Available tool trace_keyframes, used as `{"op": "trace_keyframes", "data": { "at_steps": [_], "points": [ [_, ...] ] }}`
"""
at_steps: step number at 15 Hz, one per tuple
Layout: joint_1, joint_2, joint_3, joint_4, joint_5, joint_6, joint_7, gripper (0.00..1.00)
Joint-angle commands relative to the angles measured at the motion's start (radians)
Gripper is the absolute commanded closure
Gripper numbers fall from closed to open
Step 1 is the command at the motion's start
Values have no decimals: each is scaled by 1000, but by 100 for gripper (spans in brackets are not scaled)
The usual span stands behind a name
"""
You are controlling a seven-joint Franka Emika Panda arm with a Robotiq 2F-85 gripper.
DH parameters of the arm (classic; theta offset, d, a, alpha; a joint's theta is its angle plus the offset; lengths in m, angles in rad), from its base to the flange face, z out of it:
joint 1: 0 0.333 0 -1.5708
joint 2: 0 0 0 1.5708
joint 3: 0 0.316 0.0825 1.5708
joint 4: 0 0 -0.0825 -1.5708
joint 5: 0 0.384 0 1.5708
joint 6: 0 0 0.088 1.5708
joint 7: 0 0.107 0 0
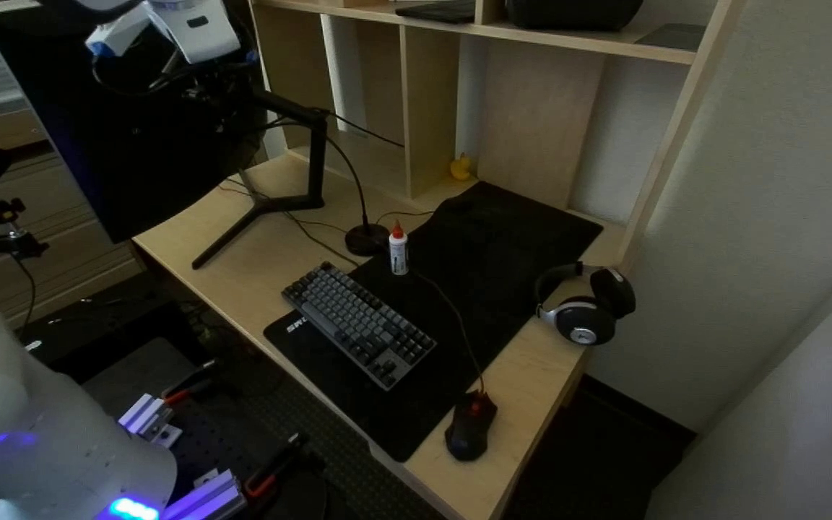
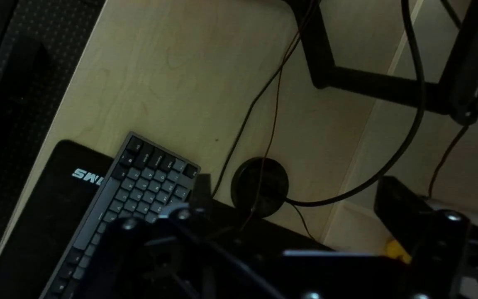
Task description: Move the black desktop microphone to the right and the headphones to the left
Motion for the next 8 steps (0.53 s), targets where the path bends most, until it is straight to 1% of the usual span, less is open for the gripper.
{"op": "trace_keyframes", "data": {
  "at_steps": [1, 2, 3, 4, 5, 7, 8],
  "points": [
    [-100, 259, 107, 168, -55, 82, 203, 0],
    [-119, 321, 130, 216, -89, 100, 261, 0],
    [7, 194, 15, 104, -89, 88, 203, 0],
    [10, 239, 13, 131, -110, 97, 224, 0],
    [25, 251, -2, 135, -113, 96, 221, 0],
    [43, 233, -21, 127, -111, 94, 218, 0],
    [38, 250, -18, 119, -133, 117, 232, 0]
  ]
}}
